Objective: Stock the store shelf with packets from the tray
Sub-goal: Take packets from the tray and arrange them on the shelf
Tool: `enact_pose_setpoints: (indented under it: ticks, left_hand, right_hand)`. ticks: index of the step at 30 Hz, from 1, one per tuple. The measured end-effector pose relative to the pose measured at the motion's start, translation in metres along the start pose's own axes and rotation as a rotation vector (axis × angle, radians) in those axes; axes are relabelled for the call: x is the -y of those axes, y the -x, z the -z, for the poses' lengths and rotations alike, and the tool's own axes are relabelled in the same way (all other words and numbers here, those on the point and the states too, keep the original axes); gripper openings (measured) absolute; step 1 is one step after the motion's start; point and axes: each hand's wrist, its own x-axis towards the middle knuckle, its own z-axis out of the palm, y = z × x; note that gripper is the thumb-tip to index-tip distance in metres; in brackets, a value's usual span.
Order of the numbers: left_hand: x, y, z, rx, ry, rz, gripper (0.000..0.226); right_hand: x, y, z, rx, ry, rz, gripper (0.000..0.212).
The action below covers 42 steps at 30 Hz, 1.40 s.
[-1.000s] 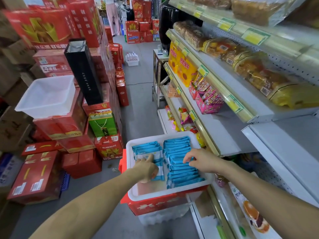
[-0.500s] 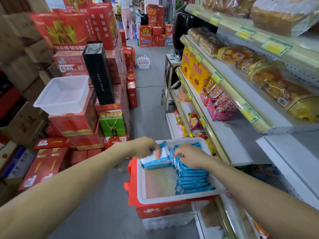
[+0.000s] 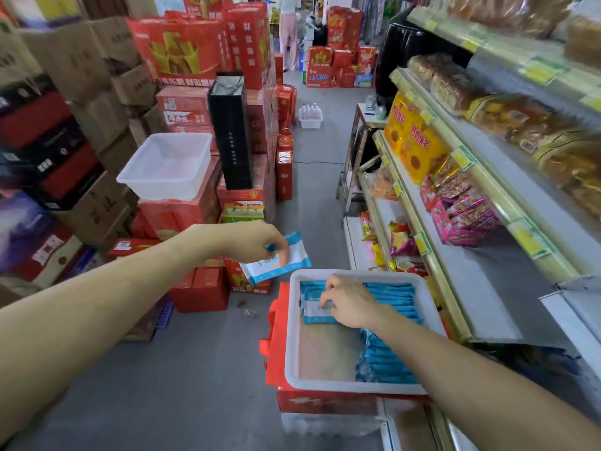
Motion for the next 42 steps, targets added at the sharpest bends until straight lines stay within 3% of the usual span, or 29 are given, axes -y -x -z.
enact_pose_setpoints:
  ticks: [6,15,19,25,33,37,42]
  left_hand:
    - [0.002,-0.003,-0.012,0.037,0.025,0.005,0.037]
    - [0.002,-0.012,-0.018,0.034,0.052,-0.012,0.037]
    - [0.0,-0.015,-0.021,0.049,0.05,-0.016,0.035]
    - [-0.003,-0.02,-0.025,0.079,0.04,-0.029,0.036]
    - [0.008,-0.02,-0.014,0.094,0.017,-0.021,0.034]
    - [0.011,-0.029,-0.005,0.103,-0.022,-0.038,0.031]
    - [0.006,-0.044,0.011,0.082,-0.08,-0.072,0.029]
  right_hand:
    - [0.006,0.002,-0.006,0.075,-0.012,0.026,0.028]
    - [0.013,0.013,-0.025,0.35,-0.041,0.06,0.036]
    - [0.013,0.016,-0.03,0.35,-0.019,0.08,0.024]
    - [0.017,0.02,-0.046,0.299,-0.04,0.058,0.026]
    - [0.012,0.02,-0.036,0.41,-0.105,0.036,0.027]
    - [0.014,0.02,-0.019,0.504,-0.106,0.076,0.038]
    - [0.007,0.021,0.027,0.389,-0.179,0.09,0.039]
